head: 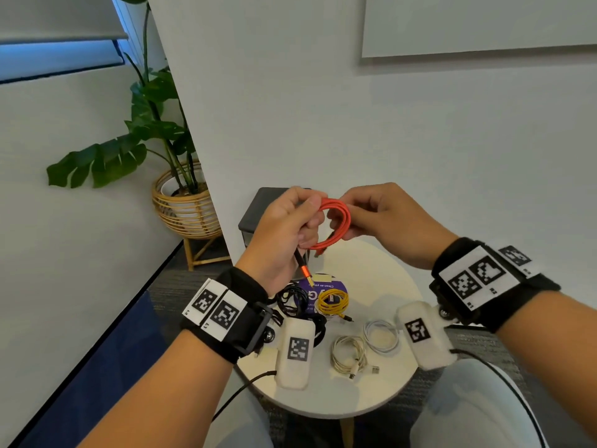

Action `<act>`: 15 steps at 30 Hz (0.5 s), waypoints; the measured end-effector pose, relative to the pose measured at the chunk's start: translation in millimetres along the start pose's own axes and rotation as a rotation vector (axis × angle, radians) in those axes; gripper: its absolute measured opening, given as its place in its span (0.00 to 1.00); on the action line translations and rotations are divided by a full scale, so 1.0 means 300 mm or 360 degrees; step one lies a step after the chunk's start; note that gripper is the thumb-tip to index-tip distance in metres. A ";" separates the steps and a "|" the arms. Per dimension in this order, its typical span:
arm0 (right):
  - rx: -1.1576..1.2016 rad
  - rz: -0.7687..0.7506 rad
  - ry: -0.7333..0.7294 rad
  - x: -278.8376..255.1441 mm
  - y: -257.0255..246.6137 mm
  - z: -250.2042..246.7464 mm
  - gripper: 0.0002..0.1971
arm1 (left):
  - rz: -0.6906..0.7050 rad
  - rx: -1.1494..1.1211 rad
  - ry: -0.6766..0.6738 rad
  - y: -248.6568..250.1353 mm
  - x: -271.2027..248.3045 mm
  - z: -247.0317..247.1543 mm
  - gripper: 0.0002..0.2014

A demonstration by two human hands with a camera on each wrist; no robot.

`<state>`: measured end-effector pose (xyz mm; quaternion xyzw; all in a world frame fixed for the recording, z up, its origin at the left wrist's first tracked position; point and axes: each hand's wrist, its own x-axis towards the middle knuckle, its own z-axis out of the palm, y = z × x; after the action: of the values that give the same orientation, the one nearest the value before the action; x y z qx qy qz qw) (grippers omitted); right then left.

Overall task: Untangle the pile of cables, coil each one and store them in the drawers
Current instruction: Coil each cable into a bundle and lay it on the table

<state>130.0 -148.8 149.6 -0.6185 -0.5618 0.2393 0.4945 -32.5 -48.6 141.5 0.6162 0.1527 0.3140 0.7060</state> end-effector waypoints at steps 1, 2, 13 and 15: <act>0.0131 0.0004 0.0056 -0.001 0.008 0.019 0.09 | 0.0021 0.0020 0.0014 0.001 0.001 0.000 0.07; 0.0254 0.0005 0.0103 0.000 0.015 0.037 0.09 | 0.0041 0.0042 0.0026 0.003 0.001 0.002 0.07; 0.1074 0.0160 0.0189 0.017 -0.002 0.078 0.14 | 0.0171 0.0373 0.0014 0.018 -0.001 -0.009 0.08; 0.1139 0.0194 0.0192 0.018 -0.003 0.075 0.15 | 0.0184 0.0401 -0.0005 0.017 0.001 -0.007 0.09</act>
<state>111.8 -136.3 143.0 -0.4517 -0.3746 0.4129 0.6966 -35.0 -46.5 146.1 0.7083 0.1541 0.3316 0.6038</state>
